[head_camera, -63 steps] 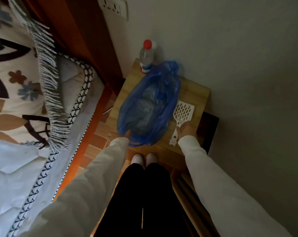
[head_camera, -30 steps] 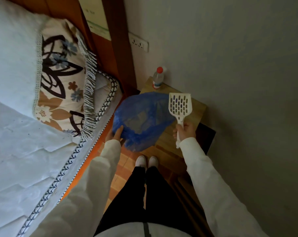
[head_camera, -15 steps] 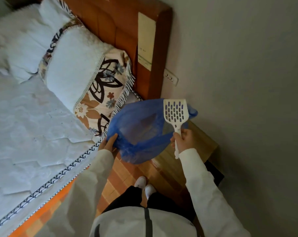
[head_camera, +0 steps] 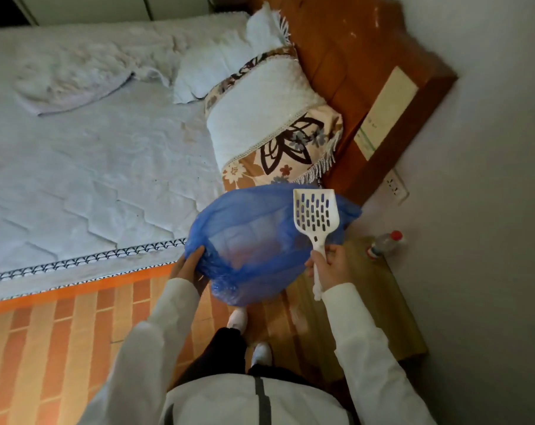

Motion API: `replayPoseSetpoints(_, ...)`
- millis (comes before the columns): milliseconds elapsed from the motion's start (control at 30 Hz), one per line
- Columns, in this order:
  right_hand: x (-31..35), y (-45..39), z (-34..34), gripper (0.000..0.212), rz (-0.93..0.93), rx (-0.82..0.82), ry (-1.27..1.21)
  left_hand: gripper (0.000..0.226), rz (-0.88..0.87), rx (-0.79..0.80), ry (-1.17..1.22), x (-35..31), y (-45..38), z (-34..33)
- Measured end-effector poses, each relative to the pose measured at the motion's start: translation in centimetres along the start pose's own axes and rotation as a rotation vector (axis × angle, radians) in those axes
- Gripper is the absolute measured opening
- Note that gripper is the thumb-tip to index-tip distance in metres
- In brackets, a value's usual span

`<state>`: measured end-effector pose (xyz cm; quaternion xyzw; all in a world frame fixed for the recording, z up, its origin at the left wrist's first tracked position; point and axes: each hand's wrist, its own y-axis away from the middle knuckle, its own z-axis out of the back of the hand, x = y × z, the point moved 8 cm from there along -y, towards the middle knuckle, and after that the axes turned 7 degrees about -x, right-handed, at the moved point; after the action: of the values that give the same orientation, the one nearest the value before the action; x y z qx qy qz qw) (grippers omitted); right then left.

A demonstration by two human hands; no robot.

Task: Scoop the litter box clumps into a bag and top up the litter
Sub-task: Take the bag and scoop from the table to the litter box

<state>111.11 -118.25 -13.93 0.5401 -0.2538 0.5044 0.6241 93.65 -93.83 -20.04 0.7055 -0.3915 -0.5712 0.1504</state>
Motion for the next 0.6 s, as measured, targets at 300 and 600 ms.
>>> replayPoseSetpoints(300, 2.2, 3.1, -10.1, 0.020, 0.059, 0.282, 0.090, 0.016, -0.105, -0.202, 0.254, -3.0, 2.7, 10.5)
replayPoseSetpoints(600, 3.1, 9.5, -22.5, 0.018, 0.128, 0.533, 0.207, 0.013, -0.188, -0.397, 0.510, -6.5, 5.0, 21.9)
